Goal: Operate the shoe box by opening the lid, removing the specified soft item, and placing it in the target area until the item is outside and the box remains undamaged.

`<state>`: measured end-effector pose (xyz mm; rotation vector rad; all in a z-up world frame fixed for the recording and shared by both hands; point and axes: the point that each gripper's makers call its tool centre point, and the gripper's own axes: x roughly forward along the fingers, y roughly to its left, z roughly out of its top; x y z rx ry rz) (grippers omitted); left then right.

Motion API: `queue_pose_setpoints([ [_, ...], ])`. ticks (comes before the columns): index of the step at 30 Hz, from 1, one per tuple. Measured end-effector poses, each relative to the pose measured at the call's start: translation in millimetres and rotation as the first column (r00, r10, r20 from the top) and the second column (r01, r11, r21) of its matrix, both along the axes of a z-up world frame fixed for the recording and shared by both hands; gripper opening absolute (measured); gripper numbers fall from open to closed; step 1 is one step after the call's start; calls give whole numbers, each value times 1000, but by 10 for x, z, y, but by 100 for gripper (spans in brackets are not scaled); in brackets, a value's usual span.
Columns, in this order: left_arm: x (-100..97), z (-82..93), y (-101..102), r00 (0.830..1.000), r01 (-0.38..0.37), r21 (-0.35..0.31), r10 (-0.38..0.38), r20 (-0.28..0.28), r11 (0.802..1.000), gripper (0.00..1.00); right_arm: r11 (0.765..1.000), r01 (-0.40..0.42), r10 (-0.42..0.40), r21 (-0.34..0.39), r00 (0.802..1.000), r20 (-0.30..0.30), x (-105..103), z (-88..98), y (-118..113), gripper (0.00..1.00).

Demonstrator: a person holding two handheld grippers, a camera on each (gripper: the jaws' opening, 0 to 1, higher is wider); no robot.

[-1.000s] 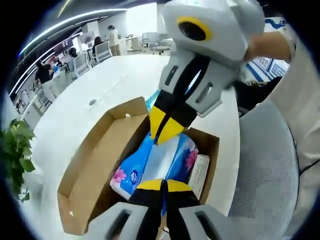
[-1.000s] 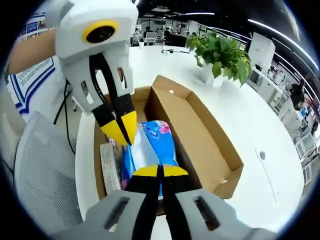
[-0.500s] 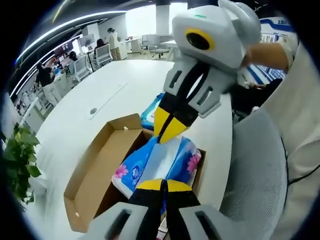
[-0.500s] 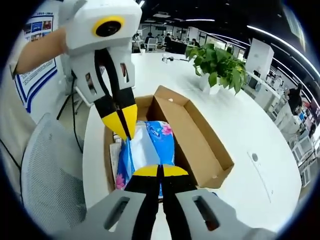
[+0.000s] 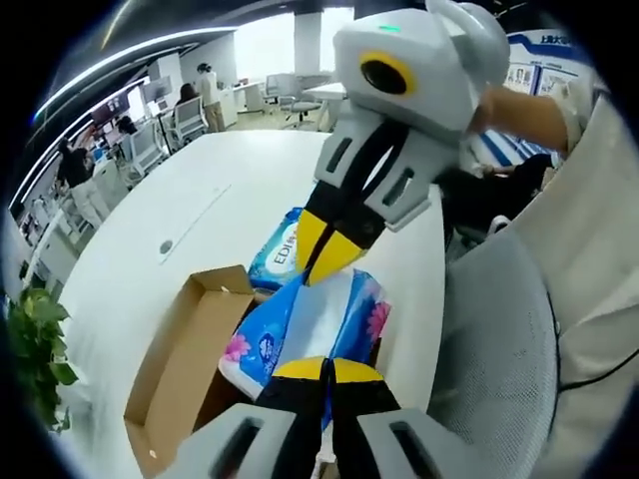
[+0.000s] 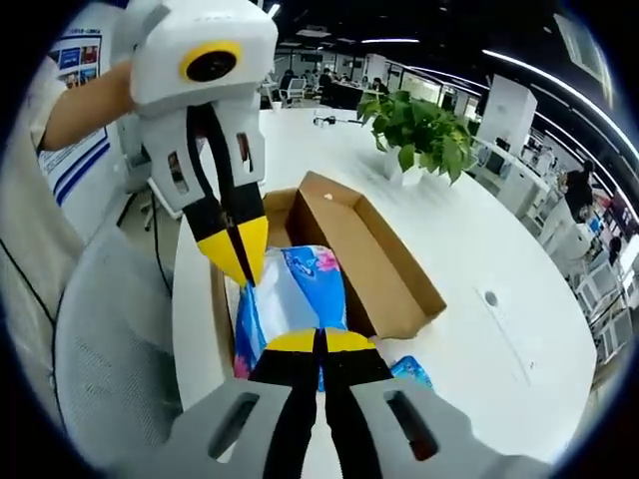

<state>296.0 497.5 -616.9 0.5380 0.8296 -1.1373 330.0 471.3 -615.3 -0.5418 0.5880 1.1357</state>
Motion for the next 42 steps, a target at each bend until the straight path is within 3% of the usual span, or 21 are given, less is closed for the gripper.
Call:
queue_pose_setpoints([
  [21, -28, -34, -829, 990, 139, -29, -139, -9, 990, 0, 994, 108, -108, 12, 994, -32, 12, -15, -782, 0],
  [42, 71, -74, -1407, 977, 215, -34, -215, -5, 976, 0, 991, 131, -130, 10, 991, -41, 145, -55, -1313, 0],
])
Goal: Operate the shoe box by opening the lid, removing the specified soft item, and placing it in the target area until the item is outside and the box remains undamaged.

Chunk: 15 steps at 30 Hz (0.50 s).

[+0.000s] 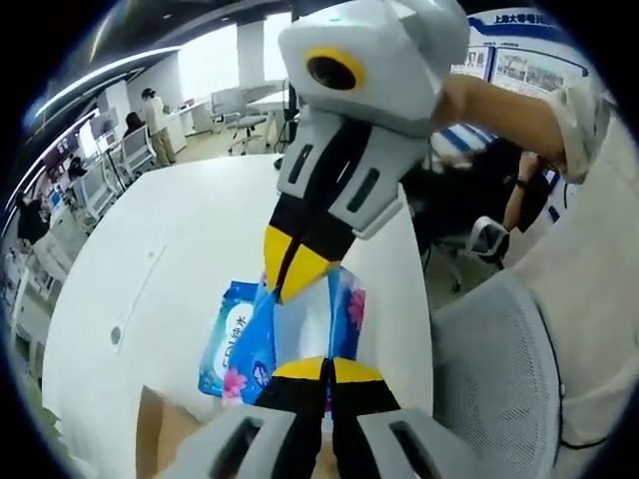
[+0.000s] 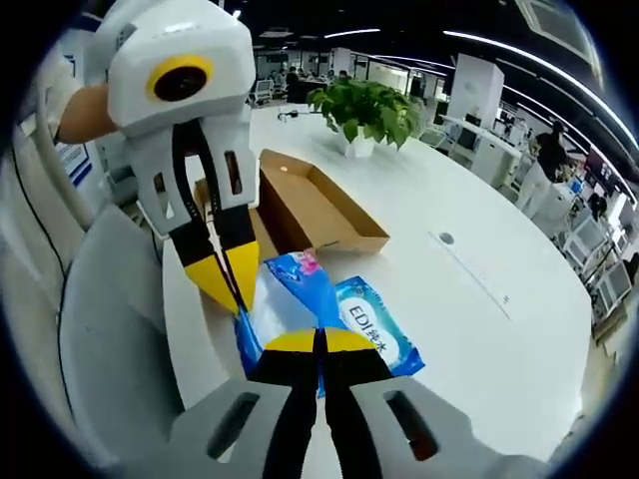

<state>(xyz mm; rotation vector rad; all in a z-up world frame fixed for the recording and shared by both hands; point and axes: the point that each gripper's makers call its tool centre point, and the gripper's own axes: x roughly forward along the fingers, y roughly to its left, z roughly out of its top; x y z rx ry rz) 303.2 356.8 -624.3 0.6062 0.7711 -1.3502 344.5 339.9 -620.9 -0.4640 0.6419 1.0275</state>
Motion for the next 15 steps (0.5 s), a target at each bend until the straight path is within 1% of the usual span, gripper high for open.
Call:
queue_pose_setpoints([
  [15, 97, -59, -437, 999, 39, -19, -39, -17, 999, 0, 1000, 6, -6, -18, 1000, -12, 126, -85, -460, 0],
])
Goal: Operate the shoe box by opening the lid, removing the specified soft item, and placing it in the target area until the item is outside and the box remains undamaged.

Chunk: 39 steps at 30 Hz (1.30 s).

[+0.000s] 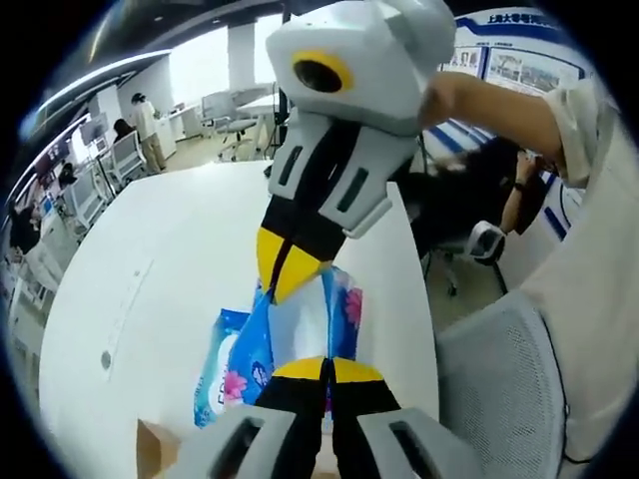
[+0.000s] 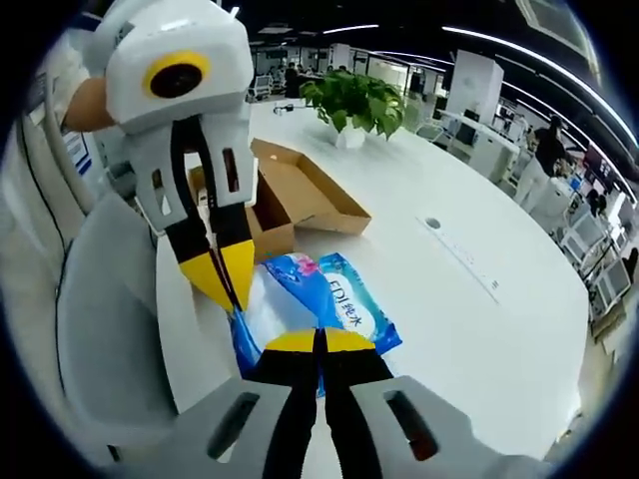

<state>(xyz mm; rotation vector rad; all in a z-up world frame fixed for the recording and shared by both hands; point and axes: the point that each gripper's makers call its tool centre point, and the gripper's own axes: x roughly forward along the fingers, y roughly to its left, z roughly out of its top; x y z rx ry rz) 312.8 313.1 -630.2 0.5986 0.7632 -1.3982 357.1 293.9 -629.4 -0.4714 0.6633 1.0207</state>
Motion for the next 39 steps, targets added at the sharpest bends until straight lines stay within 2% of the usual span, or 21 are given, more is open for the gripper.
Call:
queue_pose_setpoints([
  [8, 91, -22, -264, 1000, 27, -10, -27, -8, 1000, 0, 1000, 6, -6, 1, 1000, -1, 116, -27, -208, 0],
  [23, 345, -73, -631, 998, 55, -16, -55, -30, 998, 0, 999, 29, -29, 15, 1000, -11, 388, -83, -574, 0],
  [30, 485, -124, -833, 997, 47, -31, -49, -62, 998, 0, 999, 32, -32, 2, 999, -14, 506, -133, -726, 0],
  [39, 582, -236, -989, 995, 41, -34, -44, -93, 999, 0, 999, 53, -53, -9, 998, -28, 614, -217, -914, 0],
])
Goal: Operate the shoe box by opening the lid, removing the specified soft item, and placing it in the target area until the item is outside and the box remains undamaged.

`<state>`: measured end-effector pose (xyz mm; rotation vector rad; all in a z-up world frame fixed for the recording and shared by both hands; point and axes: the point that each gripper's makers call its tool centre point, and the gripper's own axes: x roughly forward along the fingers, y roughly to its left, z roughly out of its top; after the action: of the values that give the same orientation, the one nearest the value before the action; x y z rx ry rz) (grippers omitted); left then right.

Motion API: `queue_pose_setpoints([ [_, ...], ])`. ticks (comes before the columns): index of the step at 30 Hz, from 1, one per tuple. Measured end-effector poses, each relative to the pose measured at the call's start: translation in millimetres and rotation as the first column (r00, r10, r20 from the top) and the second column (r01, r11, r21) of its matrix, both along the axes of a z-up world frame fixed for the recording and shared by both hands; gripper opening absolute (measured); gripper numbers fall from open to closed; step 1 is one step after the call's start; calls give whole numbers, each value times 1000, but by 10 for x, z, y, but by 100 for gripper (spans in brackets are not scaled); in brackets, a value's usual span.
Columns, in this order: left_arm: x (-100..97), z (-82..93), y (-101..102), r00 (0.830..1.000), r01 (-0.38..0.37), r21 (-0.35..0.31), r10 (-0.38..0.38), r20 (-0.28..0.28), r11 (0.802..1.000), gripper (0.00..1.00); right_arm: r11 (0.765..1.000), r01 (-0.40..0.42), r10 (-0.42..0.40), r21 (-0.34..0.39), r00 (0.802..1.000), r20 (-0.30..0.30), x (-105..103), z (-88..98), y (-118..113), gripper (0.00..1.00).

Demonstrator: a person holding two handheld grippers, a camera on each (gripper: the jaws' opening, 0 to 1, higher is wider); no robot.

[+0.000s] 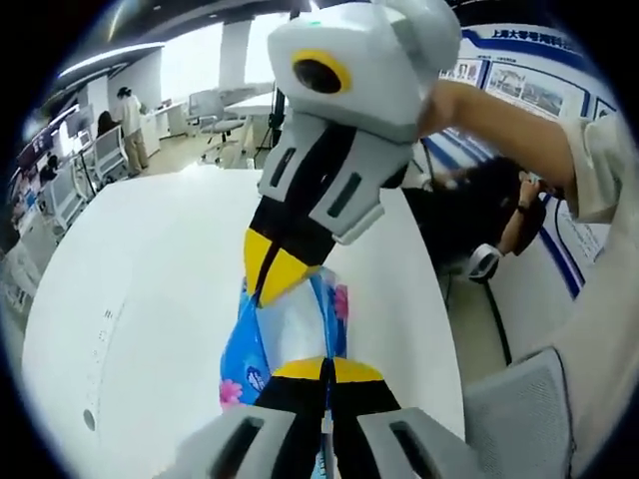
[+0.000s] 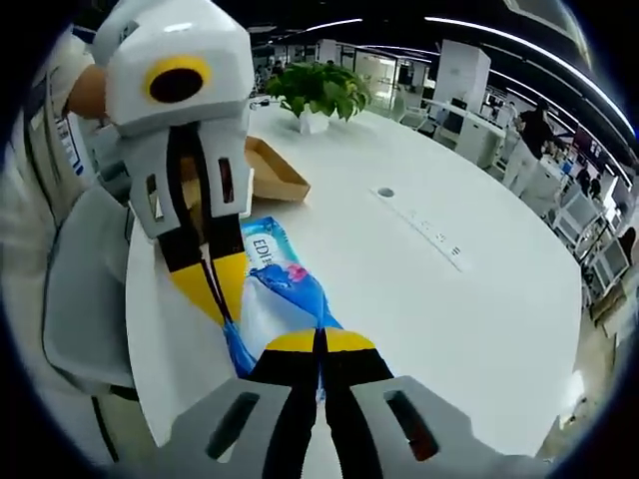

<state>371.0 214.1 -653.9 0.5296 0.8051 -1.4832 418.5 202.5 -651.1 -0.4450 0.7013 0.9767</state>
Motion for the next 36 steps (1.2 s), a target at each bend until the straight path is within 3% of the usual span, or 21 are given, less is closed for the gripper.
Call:
queue_pose_setpoints([
  [12, 45, -131, -235, 999, 7, -4, -7, -33, 1000, 0, 999, 17, -18, -38, 1000, -23, 121, -194, -206, 0],
  [17, 41, -282, -319, 998, 7, 3, -7, -55, 1000, 0, 998, 29, -31, -54, 999, -33, 164, -317, -282, 0],
  [27, 12, -558, -336, 995, 5, 28, -2, -95, 1000, 0, 996, 31, -36, -86, 997, -66, 155, -646, -335, 0],
  [36, 61, -677, -344, 992, -17, 29, 21, -122, 999, 0, 994, 33, -40, -103, 997, -65, 247, -783, -330, 0],
])
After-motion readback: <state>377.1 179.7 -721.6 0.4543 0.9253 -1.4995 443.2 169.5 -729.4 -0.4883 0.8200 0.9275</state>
